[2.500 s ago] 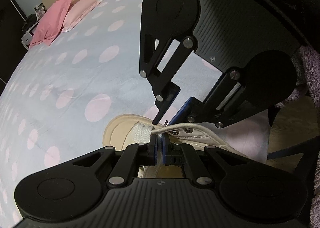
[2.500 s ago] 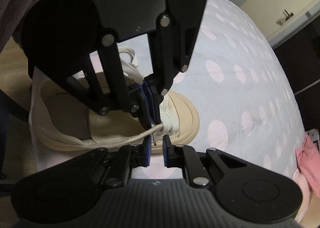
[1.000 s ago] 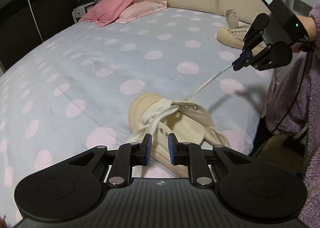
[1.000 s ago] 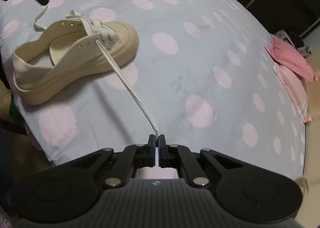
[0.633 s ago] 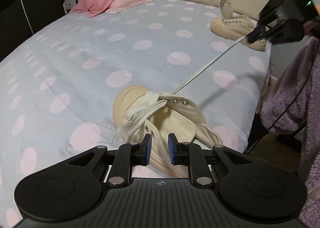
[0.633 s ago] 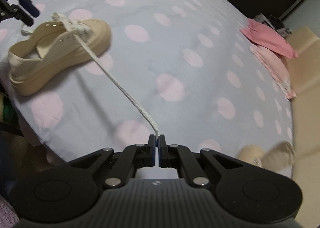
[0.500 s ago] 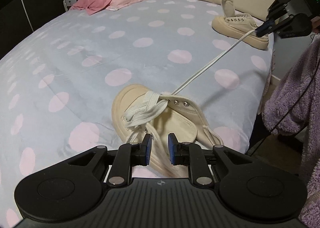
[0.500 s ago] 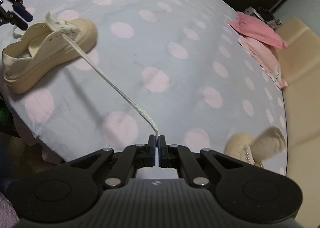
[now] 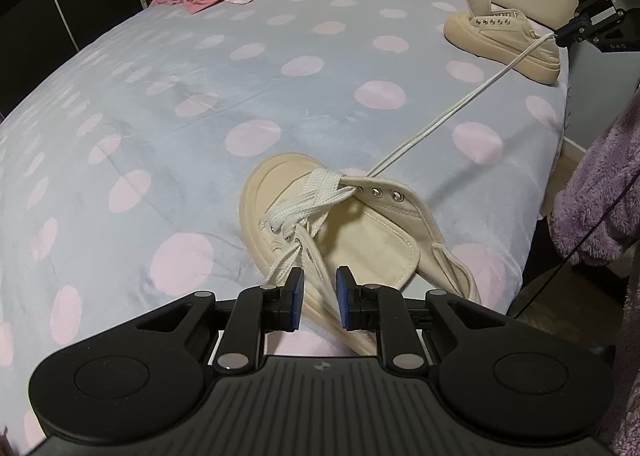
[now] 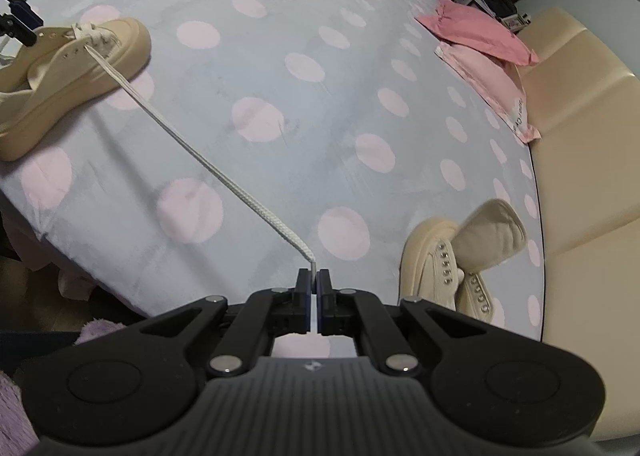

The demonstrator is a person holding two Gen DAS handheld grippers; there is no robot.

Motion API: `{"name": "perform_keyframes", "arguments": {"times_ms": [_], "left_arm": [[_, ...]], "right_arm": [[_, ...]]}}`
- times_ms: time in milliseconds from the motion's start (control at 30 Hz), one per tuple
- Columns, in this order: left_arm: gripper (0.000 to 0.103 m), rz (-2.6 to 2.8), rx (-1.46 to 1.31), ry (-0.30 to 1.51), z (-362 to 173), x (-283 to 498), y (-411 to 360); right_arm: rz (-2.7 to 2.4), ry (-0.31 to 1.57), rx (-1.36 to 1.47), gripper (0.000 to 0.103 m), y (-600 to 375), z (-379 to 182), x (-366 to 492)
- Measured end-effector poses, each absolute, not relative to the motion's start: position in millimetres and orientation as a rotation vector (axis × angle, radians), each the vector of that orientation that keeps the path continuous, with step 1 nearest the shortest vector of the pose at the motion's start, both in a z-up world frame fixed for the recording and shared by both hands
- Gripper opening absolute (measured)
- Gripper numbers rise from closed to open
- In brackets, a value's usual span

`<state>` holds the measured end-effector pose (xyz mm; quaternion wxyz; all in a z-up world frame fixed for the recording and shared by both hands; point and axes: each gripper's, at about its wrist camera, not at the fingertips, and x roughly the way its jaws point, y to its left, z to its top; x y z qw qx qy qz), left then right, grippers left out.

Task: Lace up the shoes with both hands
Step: 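Pull the white lace through the eyelet with the right gripper, drawing it long, then bring the lace tip back to the sneaker eyelets with the right gripper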

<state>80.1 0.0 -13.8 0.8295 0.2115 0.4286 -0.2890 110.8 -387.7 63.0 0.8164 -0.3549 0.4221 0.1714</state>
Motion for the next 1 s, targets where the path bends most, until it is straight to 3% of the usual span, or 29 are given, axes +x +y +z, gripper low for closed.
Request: {"name": "perform_keyframes", "arguments": {"times_ms": [467, 1000], "left_arm": [[0.016, -0.607, 0.362, 0.878, -2.7, 84.5, 6.7], [0.016, -0.614, 0.318, 0.918, 5.2, 92.8, 14.2]], "right_arm": [[0.611, 0.758, -0.824, 0.003, -297.7, 74.8, 117.6], [1.021, 0.613, -1.037, 0.003, -155.7, 47.1, 112.4]]}}
